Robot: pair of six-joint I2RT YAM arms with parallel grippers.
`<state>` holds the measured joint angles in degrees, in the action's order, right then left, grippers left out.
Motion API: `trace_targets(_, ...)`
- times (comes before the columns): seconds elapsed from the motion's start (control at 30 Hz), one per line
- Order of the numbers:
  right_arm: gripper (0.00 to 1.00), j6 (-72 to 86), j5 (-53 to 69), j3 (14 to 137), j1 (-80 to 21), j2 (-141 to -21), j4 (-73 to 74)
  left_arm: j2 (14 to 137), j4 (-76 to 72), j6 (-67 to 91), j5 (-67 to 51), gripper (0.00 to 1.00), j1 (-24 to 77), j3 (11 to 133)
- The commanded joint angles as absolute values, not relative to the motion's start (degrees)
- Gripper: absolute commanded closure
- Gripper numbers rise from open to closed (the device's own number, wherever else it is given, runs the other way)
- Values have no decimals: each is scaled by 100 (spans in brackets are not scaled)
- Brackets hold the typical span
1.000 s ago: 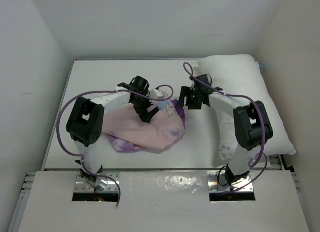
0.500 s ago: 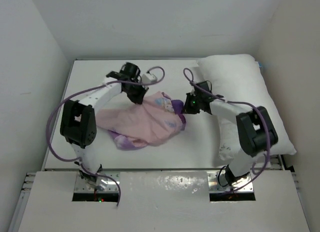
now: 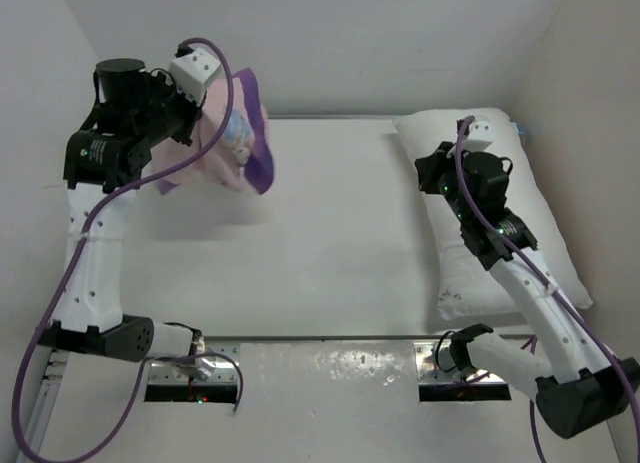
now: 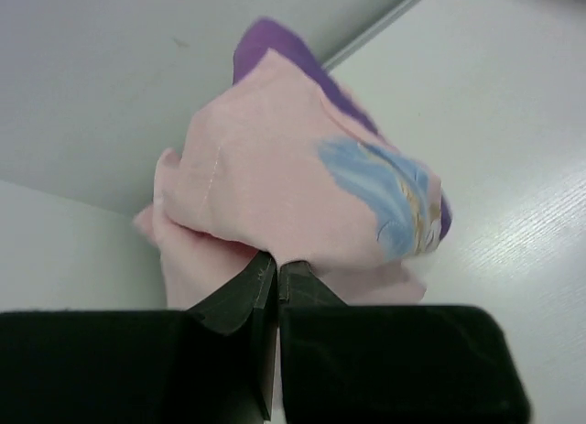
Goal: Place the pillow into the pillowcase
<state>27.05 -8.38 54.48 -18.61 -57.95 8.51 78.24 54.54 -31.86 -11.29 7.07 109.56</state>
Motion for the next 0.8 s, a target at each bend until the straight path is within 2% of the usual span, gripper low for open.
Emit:
trace_targets(0.0,100,2119,-1170,5923,-2004,-5538,1037,7481,5862,-3261,-1325,100,659,11320)
trace_targets(0.1,99,2013,-609,5994,-2188,-5686,1151,7261,5836,-3208,-1774,100,834,10971)
trace_targets(0.13,92,2030,-485,6064,-2258,-5765,1282,7234,5810,-3191,-1976,100,896,10847)
trace_targets(0.17,67,2056,-396,6108,-2433,-5966,1344,7216,5731,-3086,-2030,100,1044,10672)
trace_targets(0.23,41,2048,-19,6214,-2670,-6134,1406,7268,5722,-2980,-2153,100,1177,10582)
trace_targets(0.27,25,1996,122,6223,-2759,-6300,1406,7338,5722,-2927,-2153,100,1343,10573)
trace_targets(0.37,11,2039,649,6083,-2927,-6494,1336,7496,5652,-2857,-2101,100,1738,10512)
trace_targets(0.47,6,2100,1457,5846,-2953,-6539,1213,7663,5581,-2778,-2100,100,2090,10451)
trace_targets(0.57,1,2196,1495,5301,-2980,-6478,1038,7734,5266,-2882,-2153,100,2293,9872)
trace_targets(0.6,1,2232,1372,5021,-2971,-6486,950,7760,5186,-2918,-2110,93,2329,9618)
trace_targets(0.7,2,2399,897,4764,-2857,-6644,1019,7883,4896,-3128,-1987,82,2312,8616)
trace_targets(0.77,11,2635,844,4737,-2655,-6907,1160,8102,4747,-3216,-1820,77,2181,8017)
